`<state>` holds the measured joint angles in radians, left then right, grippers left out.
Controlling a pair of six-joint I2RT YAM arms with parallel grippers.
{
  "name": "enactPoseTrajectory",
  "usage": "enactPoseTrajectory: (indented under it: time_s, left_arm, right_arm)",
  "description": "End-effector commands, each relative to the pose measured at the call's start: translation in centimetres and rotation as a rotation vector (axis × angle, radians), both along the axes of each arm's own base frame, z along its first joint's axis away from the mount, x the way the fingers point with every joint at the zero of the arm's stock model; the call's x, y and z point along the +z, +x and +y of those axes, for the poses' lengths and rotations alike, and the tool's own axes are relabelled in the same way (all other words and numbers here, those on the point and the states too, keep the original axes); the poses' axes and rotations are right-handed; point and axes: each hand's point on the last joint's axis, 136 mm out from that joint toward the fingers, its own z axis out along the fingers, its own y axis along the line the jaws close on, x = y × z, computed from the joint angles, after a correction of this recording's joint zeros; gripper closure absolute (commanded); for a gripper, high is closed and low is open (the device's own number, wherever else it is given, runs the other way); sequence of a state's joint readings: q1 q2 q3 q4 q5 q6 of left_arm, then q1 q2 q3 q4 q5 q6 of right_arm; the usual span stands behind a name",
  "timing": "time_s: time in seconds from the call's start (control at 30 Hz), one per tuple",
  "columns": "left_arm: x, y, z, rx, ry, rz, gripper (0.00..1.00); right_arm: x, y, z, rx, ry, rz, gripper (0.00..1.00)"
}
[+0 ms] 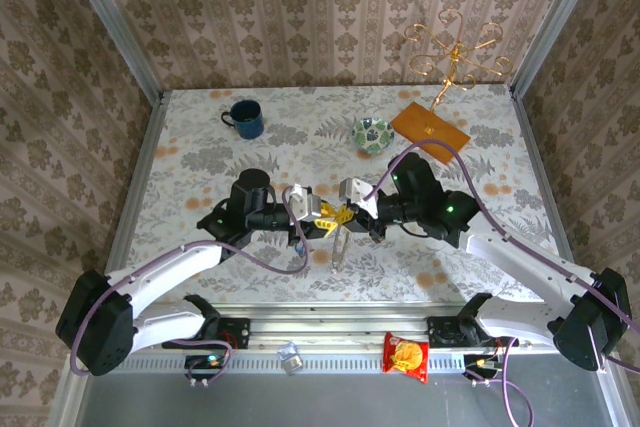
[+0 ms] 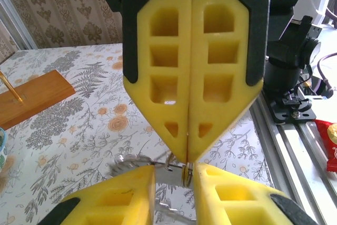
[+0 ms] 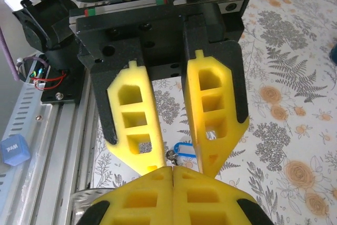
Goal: Put the keys on the keyring
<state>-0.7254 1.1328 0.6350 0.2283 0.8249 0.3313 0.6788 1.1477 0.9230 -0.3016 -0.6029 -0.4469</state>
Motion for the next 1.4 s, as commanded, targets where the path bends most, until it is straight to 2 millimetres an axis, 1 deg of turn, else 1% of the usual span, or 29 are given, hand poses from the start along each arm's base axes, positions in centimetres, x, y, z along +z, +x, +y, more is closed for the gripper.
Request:
enactPoseTrajectory:
  time_s: [0.0, 0.13, 0.17, 0.23, 0.27, 0.33, 0.37, 0.47, 0.5, 0.57, 0.63, 0.7, 0.77, 0.87, 1.0, 1.07, 1.17, 1.33, 1.37]
  left_arm:
    - [0.0, -0.8, -0.2, -0.040, -0.013, 0.024, 0.79]
    - [-0.3, -0.7, -0.1, -0.032, -0.007, 0.026, 0.97]
    - [-0.2, -0.7, -0.1, -0.031, -0.006, 0.024, 1.00]
    - [-0.1, -0.6, -0.1, -0.020, -0.009, 0.018, 1.00]
    - [-0.2, -0.4, -0.1, -0.005, -0.009, 0.013, 1.00]
    - [-0.2, 0.1, 0.0, 0.037, -0.008, -0.001, 1.00]
    - [-0.2, 0.4, 0.1, 0.066, -0.008, -0.011, 1.00]
    - [-0.7, 1.6, 0.4, 0.173, 0.011, -0.034, 1.00]
    - [-0.9, 1.8, 0.5, 0.201, 0.017, -0.039, 1.00]
    - [-1.5, 2.5, 1.0, 0.272, 0.038, -0.046, 1.00]
    - [-1.8, 3.1, 1.4, 0.328, 0.047, -0.047, 1.00]
    - [-2.0, 3.7, 2.0, 0.394, 0.049, -0.044, 1.00]
    - [-1.8, 4.5, 2.7, 0.462, 0.040, -0.042, 1.00]
    - [-1.3, 5.4, 3.8, 0.552, 0.021, -0.047, 1.00]
    - [-0.1, 6.7, 5.8, 0.698, -0.016, -0.061, 1.00]
    - [0.6, 7.5, 7.1, 0.785, -0.032, -0.072, 1.00]
    - [1.5, 8.7, 9.5, 0.925, -0.053, -0.081, 1.00]
    - [2.8, 9.8, 13.5, 1.125, -0.072, -0.093, 1.00]
    - [2.9, 10.0, 14.3, 1.164, -0.071, -0.093, 1.00]
  right_arm:
    - [1.5, -0.3, 0.6, 0.037, 0.027, -0.034, 1.00]
    - [2.1, -0.6, 0.8, 0.043, 0.062, -0.030, 1.00]
    - [2.2, -0.6, 0.8, 0.040, 0.068, -0.030, 1.00]
    - [2.2, -0.5, 0.7, 0.027, 0.072, -0.029, 1.00]
    - [2.1, -0.3, 0.5, 0.011, 0.071, -0.024, 0.94]
    - [2.2, 0.1, -0.1, -0.036, 0.074, -0.006, 0.78]
    - [2.1, 0.7, -0.6, -0.094, 0.075, 0.008, 0.75]
    - [1.9, 2.5, -2.7, -0.304, 0.112, 0.088, 0.75]
    - [1.7, 2.7, -3.3, -0.367, 0.127, 0.123, 0.74]
    - [1.1, 3.3, -5.0, -0.520, 0.162, 0.192, 0.63]
    - [0.1, 3.1, -6.1, -0.594, 0.185, 0.229, 0.59]
    - [-1.3, 3.0, -6.9, -0.650, 0.187, 0.269, 0.59]
    - [-3.0, 2.8, -7.3, -0.688, 0.169, 0.316, 0.63]
    - [-5.1, 1.8, -6.5, -0.663, 0.112, 0.341, 0.65]
    - [-7.5, 0.1, -3.9, -0.591, 0.023, 0.286, 0.65]
    - [-8.7, -0.3, -2.6, -0.558, -0.011, 0.279, 0.64]
    - [-10.4, -0.2, -0.7, -0.538, -0.062, 0.301, 0.65]
    - [-12.1, 1.2, 2.6, -0.567, -0.125, 0.404, 0.65]
    - [-12.7, 1.4, 2.9, -0.583, -0.146, 0.434, 0.65]
